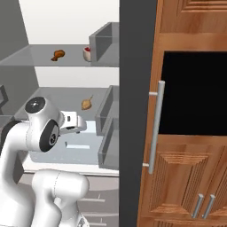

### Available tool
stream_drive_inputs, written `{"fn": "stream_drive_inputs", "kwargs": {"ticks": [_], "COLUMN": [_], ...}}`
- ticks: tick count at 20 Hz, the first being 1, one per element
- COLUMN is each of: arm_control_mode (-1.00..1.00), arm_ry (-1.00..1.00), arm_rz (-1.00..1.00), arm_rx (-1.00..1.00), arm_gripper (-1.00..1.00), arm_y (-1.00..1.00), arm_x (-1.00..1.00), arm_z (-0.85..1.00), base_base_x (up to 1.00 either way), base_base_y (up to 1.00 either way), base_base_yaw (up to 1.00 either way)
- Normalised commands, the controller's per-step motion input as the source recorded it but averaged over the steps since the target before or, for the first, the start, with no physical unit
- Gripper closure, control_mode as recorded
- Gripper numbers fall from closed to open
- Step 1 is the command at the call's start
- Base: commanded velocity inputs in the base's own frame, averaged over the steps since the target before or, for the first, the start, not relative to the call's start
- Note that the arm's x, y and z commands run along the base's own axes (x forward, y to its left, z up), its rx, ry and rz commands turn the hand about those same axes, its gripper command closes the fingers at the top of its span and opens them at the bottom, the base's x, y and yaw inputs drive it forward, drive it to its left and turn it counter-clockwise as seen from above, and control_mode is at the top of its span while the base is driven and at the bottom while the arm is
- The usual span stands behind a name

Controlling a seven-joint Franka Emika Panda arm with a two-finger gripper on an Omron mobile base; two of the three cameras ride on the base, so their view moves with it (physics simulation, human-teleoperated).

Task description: Gather the onion and eggplant from the fridge and place them on a tray on the dining counter. Then gather the chicken drumstick and steak from the fridge and place them on the other tray.

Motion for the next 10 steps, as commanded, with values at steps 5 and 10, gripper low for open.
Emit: {"fn": "stream_drive_inputs", "kwargs": {"ticks": [5, 10], "arm_control_mode": [1.00, -1.00], "arm_ry": [0.00, 0.01], "arm_rz": [0.00, -0.11], "arm_rx": [0.00, 0.00], "arm_gripper": [-1.00, -1.00], "arm_y": [0.00, 0.32], "arm_x": [0.00, 0.47], "arm_z": [0.00, 0.00], "base_base_x": [0.43, 0.07], "base_base_y": [0.21, 0.06], "base_base_yaw": [-0.13, -0.02]}}
